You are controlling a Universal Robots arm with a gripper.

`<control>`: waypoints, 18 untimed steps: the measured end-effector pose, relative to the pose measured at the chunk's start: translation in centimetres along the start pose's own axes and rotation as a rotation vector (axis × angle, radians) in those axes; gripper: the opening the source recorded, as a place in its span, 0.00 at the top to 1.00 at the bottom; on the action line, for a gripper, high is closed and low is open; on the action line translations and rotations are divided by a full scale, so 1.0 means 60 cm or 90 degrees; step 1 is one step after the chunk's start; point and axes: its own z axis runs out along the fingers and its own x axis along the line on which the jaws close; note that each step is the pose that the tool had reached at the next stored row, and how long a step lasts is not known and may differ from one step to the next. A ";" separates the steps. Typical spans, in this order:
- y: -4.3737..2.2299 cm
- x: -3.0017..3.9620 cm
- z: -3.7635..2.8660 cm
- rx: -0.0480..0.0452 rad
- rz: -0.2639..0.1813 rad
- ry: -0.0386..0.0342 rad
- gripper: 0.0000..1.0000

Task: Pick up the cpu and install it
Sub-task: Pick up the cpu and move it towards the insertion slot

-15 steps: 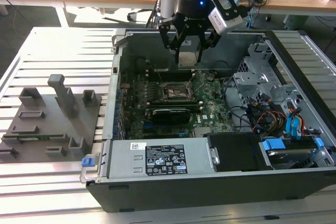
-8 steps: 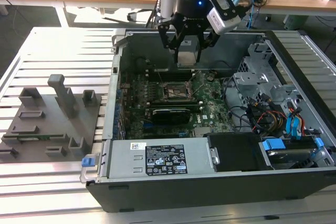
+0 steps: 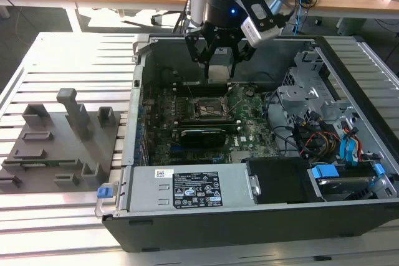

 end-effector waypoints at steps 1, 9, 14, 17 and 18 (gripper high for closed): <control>0.002 0.000 0.001 0.0000 0.000 0.0000 0.45; 0.005 0.000 0.014 0.0000 0.000 0.0000 0.45; 0.005 0.000 0.019 0.0000 0.000 0.0000 0.45; 0.005 0.000 0.023 0.0000 0.000 0.0000 0.45; 0.005 0.000 0.024 0.0000 0.000 0.0000 0.45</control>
